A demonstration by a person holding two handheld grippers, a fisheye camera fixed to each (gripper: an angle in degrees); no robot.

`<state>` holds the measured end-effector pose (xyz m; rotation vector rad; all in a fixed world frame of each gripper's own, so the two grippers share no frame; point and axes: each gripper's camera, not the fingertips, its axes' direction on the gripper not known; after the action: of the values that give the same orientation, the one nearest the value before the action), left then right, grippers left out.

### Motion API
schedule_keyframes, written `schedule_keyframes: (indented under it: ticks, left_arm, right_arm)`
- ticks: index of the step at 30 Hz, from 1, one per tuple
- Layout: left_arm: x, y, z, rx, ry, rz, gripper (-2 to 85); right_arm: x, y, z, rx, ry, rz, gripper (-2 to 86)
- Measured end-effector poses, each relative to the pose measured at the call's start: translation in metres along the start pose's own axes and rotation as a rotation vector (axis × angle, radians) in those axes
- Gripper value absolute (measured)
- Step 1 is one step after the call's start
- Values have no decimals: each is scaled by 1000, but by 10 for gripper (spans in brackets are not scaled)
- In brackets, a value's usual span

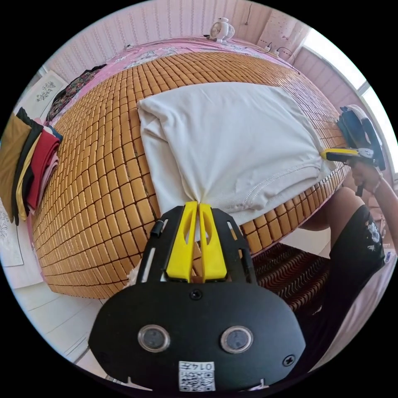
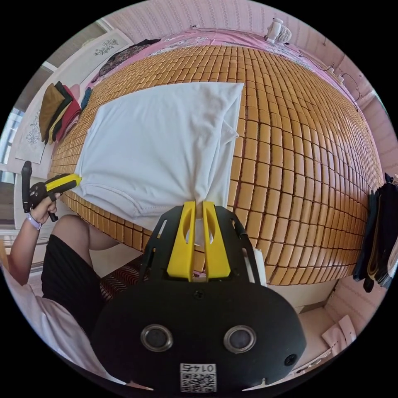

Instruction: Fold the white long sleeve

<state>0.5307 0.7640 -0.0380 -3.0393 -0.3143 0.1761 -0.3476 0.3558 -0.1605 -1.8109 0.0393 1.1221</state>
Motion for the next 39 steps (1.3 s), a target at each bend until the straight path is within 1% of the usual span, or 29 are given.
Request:
schedule_keyframes:
  ticks: [3,5,7,10,11,14,16,18,20,21,25,27,29,31,32,33,34,36,37,39]
  left_arm:
    - [14,33,-7,51,-40,10,-9]
    - [18,57,-11,116,-49,-47,-9]
    - [22,82,-15,181,-23,-99,-8]
    - [30,123,-35,251,36,-187,-2]
    - [36,140,-49,294,27,-201,2]
    - [54,174,-79,426,-74,-243,-1]
    - [69,184,-91,527,-56,-246,-5]
    - [97,181,-95,630,-13,-203,-9]
    - [118,168,-87,646,36,-170,-9]
    - [133,157,-78,647,83,-119,-9]
    - [167,136,-45,578,133,19,-10]
    - [172,128,-28,505,127,67,-10]
    - [171,122,-24,476,131,94,-10]
    - [171,116,-19,424,119,119,-10]
    - [172,111,-11,360,110,144,-10]
    - [173,109,-4,330,131,160,-10]
    - [172,111,-4,354,147,152,-10]
    - [171,108,-4,327,174,176,-10]
    - [171,108,-4,324,177,189,-10]
    - [168,109,-3,330,209,200,-10]
  right_arm:
    - [-13,14,-5,18,29,-33,33]
    - [-23,28,-7,38,58,-69,38]
    - [-30,42,-11,70,76,-88,48]
    - [-39,62,-24,42,94,-118,58]
    - [-43,72,-34,47,102,-128,59]
    - [-52,96,-53,101,171,-164,56]
    - [-56,110,-58,116,191,-157,49]
    - [-61,124,-60,131,147,-145,48]
    - [-65,129,-58,122,100,-152,48]
    - [-69,128,-57,106,97,-160,49]
    - [-81,105,-60,126,144,-204,44]
    - [-94,65,-59,122,128,-262,19]
    - [-108,26,-56,116,95,-317,1]
    - [-125,-20,-49,105,66,-379,-5]
    - [-138,-50,-43,91,62,-434,-7]
    - [-150,-81,-35,74,72,-473,-8]
    - [-155,-96,-31,60,82,-493,-9]
    - [-172,-150,-11,24,144,-534,-9]
    - [-174,-162,-6,15,153,-537,-9]
    - [-179,-199,20,-58,160,-554,-10]
